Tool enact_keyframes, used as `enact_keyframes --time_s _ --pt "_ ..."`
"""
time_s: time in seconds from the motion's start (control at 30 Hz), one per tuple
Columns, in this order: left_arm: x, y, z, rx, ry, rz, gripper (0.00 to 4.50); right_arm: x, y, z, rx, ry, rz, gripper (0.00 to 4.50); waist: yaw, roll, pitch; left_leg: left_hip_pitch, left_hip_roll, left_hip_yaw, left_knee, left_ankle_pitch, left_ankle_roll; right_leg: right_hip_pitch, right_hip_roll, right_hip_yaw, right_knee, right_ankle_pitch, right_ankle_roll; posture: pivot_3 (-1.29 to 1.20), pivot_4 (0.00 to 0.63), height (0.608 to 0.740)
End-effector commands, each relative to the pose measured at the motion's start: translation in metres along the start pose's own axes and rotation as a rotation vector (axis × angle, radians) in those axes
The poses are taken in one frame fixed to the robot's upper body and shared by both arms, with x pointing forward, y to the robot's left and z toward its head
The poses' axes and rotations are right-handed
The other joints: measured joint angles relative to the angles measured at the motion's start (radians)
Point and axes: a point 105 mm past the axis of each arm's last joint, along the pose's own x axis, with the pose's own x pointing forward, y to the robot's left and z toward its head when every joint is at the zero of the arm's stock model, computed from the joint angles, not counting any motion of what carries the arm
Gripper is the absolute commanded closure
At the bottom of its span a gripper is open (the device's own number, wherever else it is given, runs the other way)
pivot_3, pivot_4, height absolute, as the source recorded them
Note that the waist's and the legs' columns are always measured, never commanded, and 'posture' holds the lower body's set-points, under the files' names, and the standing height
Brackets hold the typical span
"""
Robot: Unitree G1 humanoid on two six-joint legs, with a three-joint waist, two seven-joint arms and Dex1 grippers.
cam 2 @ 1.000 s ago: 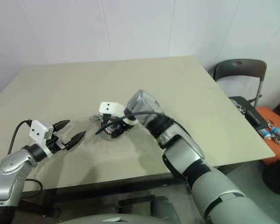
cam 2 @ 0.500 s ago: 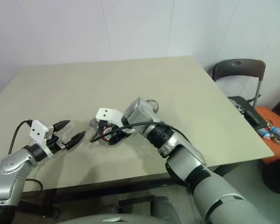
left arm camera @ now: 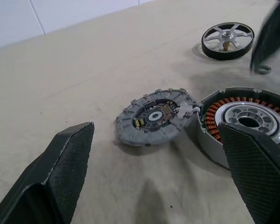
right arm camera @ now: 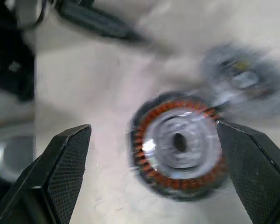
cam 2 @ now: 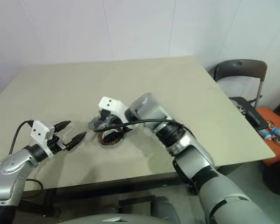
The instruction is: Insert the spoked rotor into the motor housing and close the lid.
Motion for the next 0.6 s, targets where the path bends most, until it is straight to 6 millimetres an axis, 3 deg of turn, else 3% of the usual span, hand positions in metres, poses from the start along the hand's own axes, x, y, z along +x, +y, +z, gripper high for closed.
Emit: enact_keyframes --time_s 0.03,0.27,0.4,0.6 --pt "0.000 -0.002 0.013 0.034 -0.034 -0.022 0.00 -0.024 -0.015 -0.001 -0.019 -0.161 -0.077 0.04 0.000 0.000 0.000 0.000 0.000 0.000 0.000 0.000 0.000 0.000 0.000 0.000 0.000 0.000 0.000 0.00 0.000 0.740" --pt "-0.002 -0.003 0.013 0.032 -0.033 -0.036 0.00 -0.056 -0.051 -0.068 0.036 -0.146 -0.276 0.04 -0.001 0.000 0.000 0.000 0.000 0.000 0.000 0.000 0.000 0.001 0.001 0.000 -0.001 0.000 0.000 0.00 0.000 0.740" --pt "-0.003 -0.003 0.013 0.031 -0.028 -0.044 0.00 -0.062 -0.059 -0.100 0.107 -0.131 -0.350 0.04 -0.001 0.000 0.000 0.001 0.001 0.001 0.000 0.000 0.000 0.002 0.002 0.000 -0.001 0.000 0.000 0.00 0.000 0.740" --pt "-0.002 -0.002 0.014 0.032 -0.025 -0.054 0.00 -0.052 -0.060 -0.114 0.144 -0.149 -0.392 0.04 -0.001 0.000 0.000 0.002 0.001 0.001 0.000 0.000 0.000 0.002 0.003 0.001 0.000 0.000 0.000 0.00 0.000 0.740"
